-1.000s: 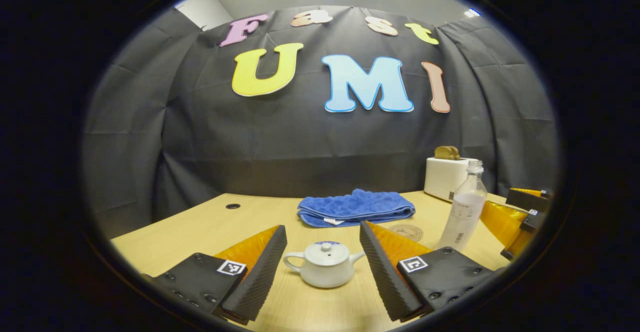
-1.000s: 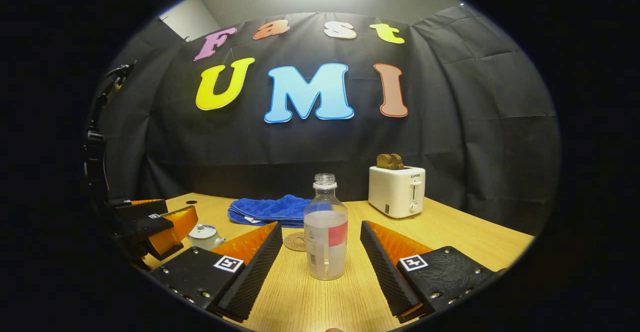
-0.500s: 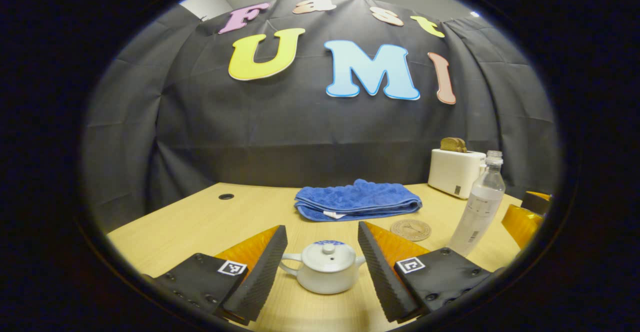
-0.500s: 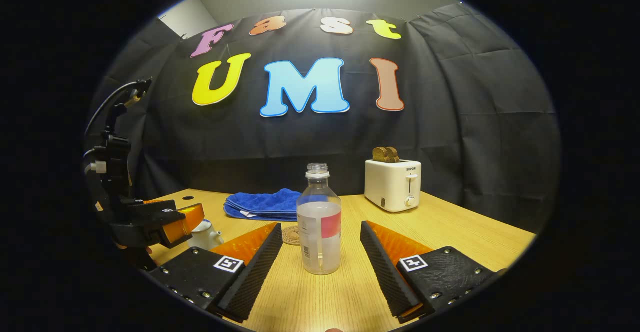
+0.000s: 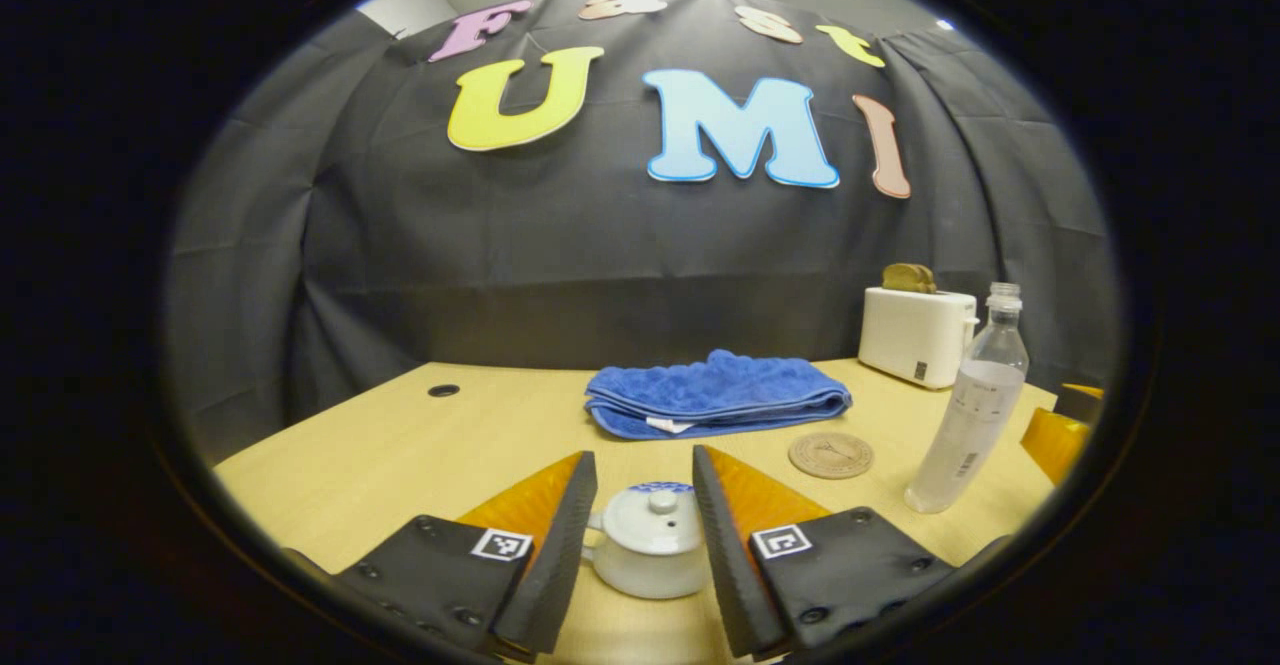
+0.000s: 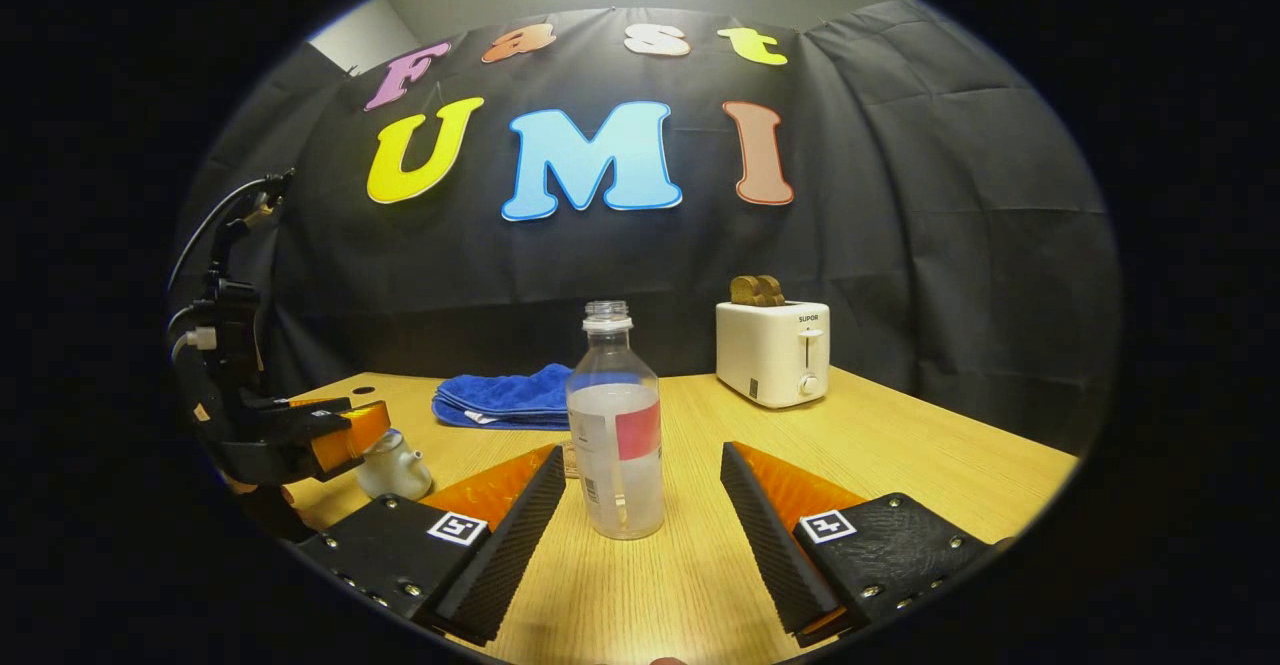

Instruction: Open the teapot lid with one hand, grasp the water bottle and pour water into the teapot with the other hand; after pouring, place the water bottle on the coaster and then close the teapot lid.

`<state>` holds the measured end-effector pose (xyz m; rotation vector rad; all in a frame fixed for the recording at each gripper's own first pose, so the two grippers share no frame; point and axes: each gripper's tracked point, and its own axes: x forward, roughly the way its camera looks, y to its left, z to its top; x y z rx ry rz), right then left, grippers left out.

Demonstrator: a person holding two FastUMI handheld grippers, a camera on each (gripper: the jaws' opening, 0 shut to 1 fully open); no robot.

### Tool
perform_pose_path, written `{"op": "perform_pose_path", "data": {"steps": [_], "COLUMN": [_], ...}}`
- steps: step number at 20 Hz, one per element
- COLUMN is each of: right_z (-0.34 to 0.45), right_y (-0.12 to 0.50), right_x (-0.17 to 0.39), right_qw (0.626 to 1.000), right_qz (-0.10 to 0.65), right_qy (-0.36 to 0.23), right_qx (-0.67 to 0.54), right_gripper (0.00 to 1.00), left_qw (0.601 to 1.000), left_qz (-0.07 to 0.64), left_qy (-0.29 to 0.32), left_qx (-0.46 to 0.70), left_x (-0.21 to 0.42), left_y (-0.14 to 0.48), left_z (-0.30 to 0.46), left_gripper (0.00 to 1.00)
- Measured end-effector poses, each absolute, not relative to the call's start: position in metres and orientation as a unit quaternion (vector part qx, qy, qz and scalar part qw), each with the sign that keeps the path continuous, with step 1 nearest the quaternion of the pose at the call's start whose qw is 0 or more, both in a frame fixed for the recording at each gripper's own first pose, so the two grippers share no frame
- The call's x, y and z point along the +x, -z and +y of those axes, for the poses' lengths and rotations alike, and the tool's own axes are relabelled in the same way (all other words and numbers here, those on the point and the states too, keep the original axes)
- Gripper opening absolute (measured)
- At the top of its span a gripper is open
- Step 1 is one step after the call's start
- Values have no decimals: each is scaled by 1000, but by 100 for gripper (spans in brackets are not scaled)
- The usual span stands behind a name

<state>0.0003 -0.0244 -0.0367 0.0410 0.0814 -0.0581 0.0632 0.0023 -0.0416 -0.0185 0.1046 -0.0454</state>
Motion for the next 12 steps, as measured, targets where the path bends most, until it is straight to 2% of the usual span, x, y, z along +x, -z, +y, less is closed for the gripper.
{"op": "perform_pose_path", "data": {"steps": [4,6,9,11,12], "right_z": [-29,-31,-33,-34,-34], "right_y": [41,43,44,45,45], "right_x": [2,2,3,3,2], "right_qw": [998,998,997,997,997], "right_qz": [46,48,50,51,50], "right_qy": [34,36,37,38,38], "right_qx": [28,33,38,39,39], "right_gripper": [98,98,98,98,98], "left_qw": [997,997,998,997,998], "left_qz": [71,70,65,66,63], "left_qy": [27,28,25,28,27], "left_qx": [-3,-2,0,3,9], "left_x": [63,65,67,66,67], "left_y": [55,53,51,50,50], "left_z": [0,0,3,1,0], "left_gripper": [61,52,53,33,33]}}
